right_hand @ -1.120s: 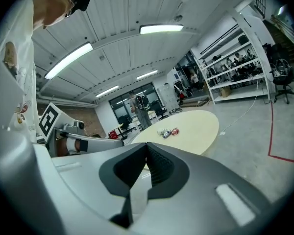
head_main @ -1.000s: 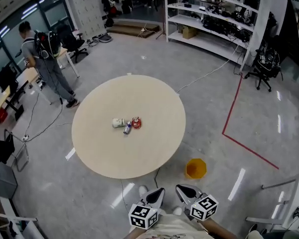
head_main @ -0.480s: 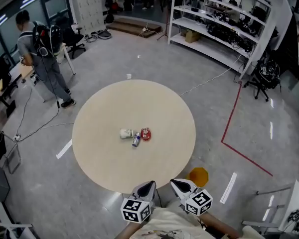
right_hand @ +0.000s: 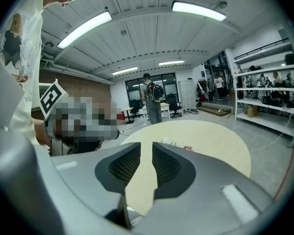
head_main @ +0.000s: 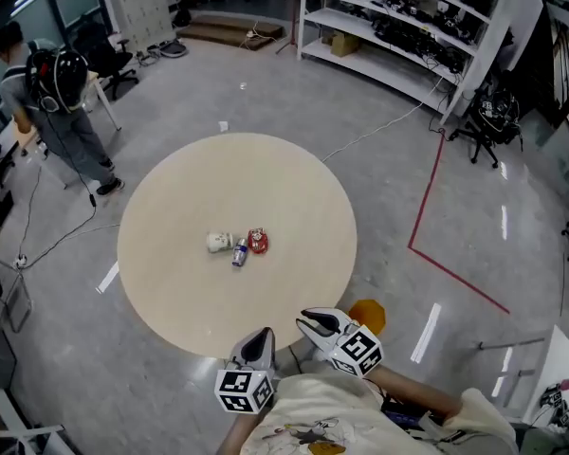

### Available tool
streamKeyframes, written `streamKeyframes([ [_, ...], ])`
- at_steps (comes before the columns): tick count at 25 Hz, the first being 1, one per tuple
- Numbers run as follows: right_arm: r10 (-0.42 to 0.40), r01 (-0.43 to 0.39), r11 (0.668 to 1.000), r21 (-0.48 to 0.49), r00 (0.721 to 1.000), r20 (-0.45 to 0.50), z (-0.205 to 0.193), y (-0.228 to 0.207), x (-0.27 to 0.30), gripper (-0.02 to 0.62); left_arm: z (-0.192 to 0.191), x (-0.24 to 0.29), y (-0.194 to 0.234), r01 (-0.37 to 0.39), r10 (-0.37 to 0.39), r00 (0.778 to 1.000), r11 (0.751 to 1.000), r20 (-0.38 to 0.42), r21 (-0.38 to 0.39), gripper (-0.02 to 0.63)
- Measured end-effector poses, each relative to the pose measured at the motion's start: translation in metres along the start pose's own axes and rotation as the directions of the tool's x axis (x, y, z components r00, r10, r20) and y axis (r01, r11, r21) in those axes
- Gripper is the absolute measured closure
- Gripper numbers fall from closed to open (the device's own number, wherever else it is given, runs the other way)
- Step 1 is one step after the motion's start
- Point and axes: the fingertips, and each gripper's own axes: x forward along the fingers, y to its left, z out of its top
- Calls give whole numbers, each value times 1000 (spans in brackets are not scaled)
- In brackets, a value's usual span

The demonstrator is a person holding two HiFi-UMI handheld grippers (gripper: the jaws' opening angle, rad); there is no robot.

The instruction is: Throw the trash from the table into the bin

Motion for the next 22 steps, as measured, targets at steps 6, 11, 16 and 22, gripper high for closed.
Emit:
streamKeyframes([
  [6, 35, -38, 998, -54, 998, -59, -6, -17, 30, 483, -4, -7, 21, -79, 80, 997, 996, 23, -48, 600],
  [11, 75, -85, 992, -95, 992, -100, 0, -21, 67, 466, 3, -25, 47, -144, 149, 987, 985, 60, -92, 600],
  [16, 72, -88, 987, -136, 990, -119, 0, -29, 103, 454, 8, -21, 73, -164, 170, 983, 982, 64, -90, 600],
  [22, 78, -99, 986, -131, 985, -155, -7, -22, 135, 445, 4, -11, 95, -150, 151, 988, 988, 17, -48, 600],
])
